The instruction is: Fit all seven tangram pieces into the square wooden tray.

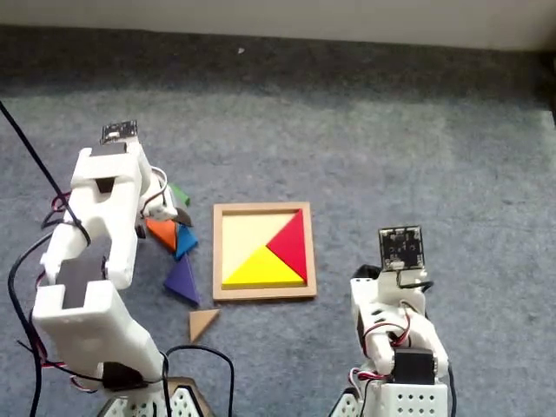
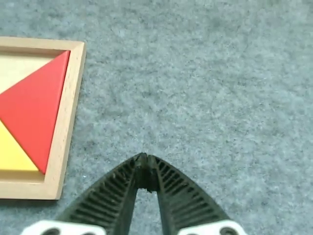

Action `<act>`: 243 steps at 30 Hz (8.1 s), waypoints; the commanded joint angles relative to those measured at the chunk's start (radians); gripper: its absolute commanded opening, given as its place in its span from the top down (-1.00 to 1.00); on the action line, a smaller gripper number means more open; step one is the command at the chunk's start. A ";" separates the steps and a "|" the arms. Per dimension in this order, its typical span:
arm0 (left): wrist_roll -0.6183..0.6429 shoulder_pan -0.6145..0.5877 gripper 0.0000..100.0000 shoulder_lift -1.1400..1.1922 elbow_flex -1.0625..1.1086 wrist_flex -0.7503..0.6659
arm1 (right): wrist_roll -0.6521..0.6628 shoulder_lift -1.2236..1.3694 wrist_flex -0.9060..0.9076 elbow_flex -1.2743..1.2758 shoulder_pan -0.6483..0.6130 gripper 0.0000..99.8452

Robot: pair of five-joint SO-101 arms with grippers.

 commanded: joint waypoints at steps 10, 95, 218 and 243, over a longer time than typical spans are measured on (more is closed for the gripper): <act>0.032 0.013 0.79 0.170 -0.170 -0.006 | -0.005 -0.013 -0.022 0.131 0.012 0.97; -0.405 0.547 0.70 -0.139 0.131 -0.226 | -0.005 -0.013 -0.021 0.131 0.012 0.97; -0.434 0.740 0.71 -0.476 0.493 -0.249 | -0.003 -0.013 -0.021 0.131 0.013 0.97; -0.442 0.384 0.46 -0.656 0.355 -0.133 | -0.003 -0.013 -0.021 0.131 0.013 0.97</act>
